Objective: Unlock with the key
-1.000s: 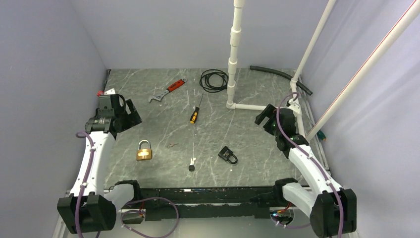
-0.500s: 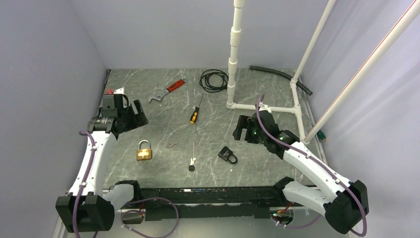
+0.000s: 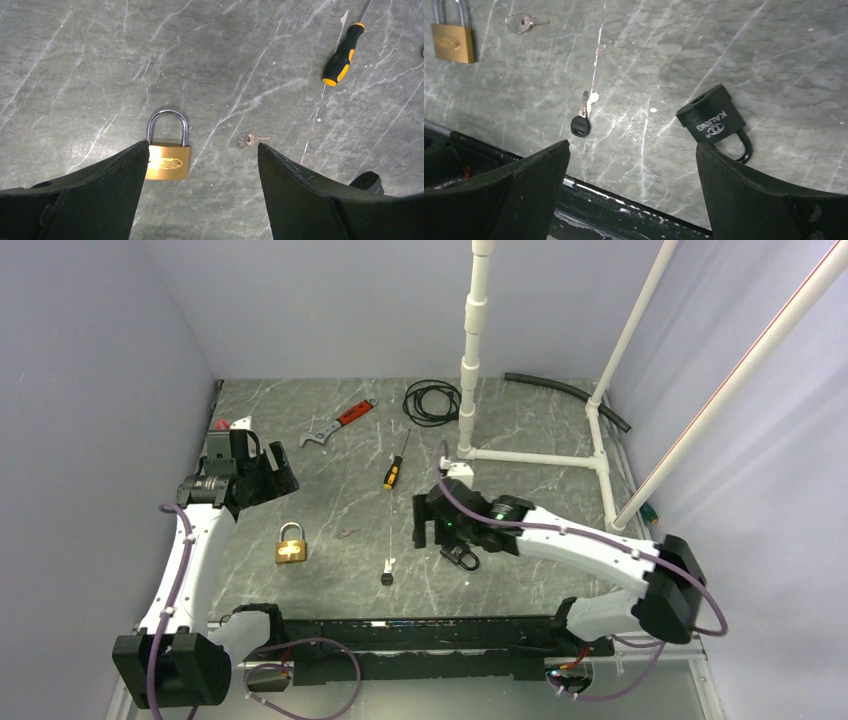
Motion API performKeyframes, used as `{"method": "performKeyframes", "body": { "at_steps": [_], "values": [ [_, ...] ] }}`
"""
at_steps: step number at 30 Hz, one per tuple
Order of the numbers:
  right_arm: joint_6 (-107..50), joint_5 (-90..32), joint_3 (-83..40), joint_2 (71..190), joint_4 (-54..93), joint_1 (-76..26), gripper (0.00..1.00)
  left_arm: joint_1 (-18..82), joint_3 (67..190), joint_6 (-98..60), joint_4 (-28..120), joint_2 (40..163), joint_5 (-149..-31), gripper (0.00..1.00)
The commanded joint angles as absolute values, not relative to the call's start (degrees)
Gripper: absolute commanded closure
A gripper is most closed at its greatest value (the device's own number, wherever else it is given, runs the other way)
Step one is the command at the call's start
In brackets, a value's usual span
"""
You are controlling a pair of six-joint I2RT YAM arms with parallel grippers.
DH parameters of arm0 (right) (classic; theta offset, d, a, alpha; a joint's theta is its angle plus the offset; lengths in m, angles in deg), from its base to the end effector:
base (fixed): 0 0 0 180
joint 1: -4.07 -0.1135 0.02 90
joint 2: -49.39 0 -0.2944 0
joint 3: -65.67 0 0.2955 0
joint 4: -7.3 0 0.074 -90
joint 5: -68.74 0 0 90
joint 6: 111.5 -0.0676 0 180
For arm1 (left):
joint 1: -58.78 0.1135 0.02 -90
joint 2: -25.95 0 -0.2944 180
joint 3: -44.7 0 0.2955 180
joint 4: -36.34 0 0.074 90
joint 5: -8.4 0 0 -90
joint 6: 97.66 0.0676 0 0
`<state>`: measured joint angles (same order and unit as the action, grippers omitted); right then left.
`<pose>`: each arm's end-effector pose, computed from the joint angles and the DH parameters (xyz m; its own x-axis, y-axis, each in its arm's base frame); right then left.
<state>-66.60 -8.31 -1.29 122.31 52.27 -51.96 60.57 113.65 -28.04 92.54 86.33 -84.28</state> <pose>0.1889 0.2533 0.2556 -0.8228 0.0142 -0.5681 -0.2075 0.9231 0.3236 0.2620 0.0050 0.3089 -0.6923 -0.3697 -0.6197 -0.2569 0.9288 -0.2671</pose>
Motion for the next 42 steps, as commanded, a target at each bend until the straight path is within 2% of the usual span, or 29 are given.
{"method": "performKeyframes", "body": {
  "at_steps": [1,17,23,30,36,40,42],
  "values": [
    [-72.82,0.32,-8.83,129.62,58.07,-57.7,0.02,60.24,114.27,-27.09,92.03,86.23,-85.31,0.16],
    [-78.81,5.23,-32.35,157.3,70.63,-69.25,0.06,60.03,114.64,-27.45,92.47,84.12,-82.57,0.16],
    [-79.07,4.17,-33.6,162.29,68.95,-70.37,0.09,60.06,114.61,-27.87,92.7,82.12,-80.89,0.15],
    [-79.34,2.12,-32.98,164.28,65.66,-70.37,0.17,60.03,114.69,-28.14,93.01,81.14,-78.73,0.15],
    [-80.66,1.45,-29.98,163.42,63.47,-70.22,0.35,60.06,114.76,-28.14,93.11,81.02,-78.6,0.15],
    [-80.38,1.33,-29.79,163.73,62.94,-70.03,0.37,60.03,114.67,-28.11,92.97,80.97,-78.71,0.16],
    [-80.56,1.29,-29.62,163.98,62.93,-69.96,0.42,60.04,114.75,-28.13,93.04,81.1,-78.7,0.16]
  ]
}}
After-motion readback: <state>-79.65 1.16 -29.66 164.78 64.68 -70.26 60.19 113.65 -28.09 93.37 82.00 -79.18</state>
